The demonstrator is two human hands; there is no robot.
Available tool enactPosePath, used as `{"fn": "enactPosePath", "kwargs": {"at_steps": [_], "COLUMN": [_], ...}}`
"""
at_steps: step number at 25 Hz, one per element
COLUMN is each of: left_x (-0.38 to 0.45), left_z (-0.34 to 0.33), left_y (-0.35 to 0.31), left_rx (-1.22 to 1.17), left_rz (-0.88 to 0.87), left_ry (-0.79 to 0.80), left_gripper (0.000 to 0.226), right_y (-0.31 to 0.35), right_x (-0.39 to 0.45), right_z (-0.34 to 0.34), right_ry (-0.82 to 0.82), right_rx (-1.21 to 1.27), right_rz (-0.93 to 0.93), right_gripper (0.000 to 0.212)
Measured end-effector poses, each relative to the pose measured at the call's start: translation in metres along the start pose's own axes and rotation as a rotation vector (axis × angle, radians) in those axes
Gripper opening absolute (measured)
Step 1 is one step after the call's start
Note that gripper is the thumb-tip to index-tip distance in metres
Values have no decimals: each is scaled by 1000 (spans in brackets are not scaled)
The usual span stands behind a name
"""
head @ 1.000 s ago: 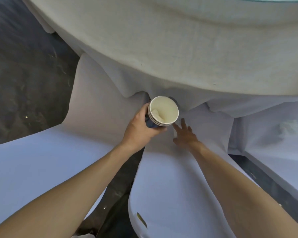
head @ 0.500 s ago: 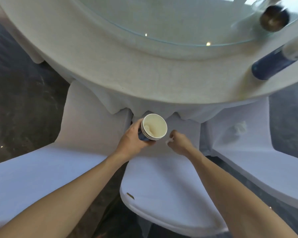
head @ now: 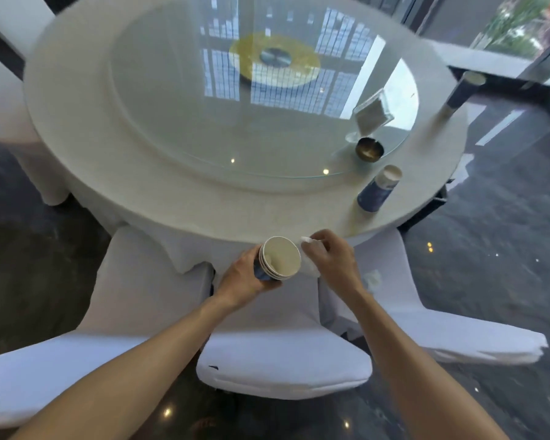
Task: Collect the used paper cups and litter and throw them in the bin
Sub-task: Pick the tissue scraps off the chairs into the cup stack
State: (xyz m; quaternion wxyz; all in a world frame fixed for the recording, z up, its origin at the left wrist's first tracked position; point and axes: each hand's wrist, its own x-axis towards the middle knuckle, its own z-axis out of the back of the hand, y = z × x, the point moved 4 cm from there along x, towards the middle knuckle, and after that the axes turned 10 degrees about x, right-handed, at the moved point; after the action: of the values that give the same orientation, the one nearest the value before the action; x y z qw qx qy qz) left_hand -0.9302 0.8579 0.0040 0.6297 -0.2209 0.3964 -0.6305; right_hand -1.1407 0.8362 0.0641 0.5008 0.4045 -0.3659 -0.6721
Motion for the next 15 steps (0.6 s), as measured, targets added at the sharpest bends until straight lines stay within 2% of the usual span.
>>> {"fn": "enactPosePath", "kwargs": {"at_steps": [8,11,15], "left_x": [-46,-66,-85], "left_z": [-50,-78,-121], "left_y": [-94,-117,-148], "left_rx": [125,135,166], "left_rz": [-116,-102,-126], "left_ry": [-7,-45,-86], "left_gripper": [84,82,81], "right_y": [19,0,-30], "right_x": [-46,-70,-101], "right_z": [82,106,144], "right_ry": [-54,30,140], "right_rx": [37,-86,-252], "right_rz": [127,203,269], "right_gripper": [18,11,26]}}
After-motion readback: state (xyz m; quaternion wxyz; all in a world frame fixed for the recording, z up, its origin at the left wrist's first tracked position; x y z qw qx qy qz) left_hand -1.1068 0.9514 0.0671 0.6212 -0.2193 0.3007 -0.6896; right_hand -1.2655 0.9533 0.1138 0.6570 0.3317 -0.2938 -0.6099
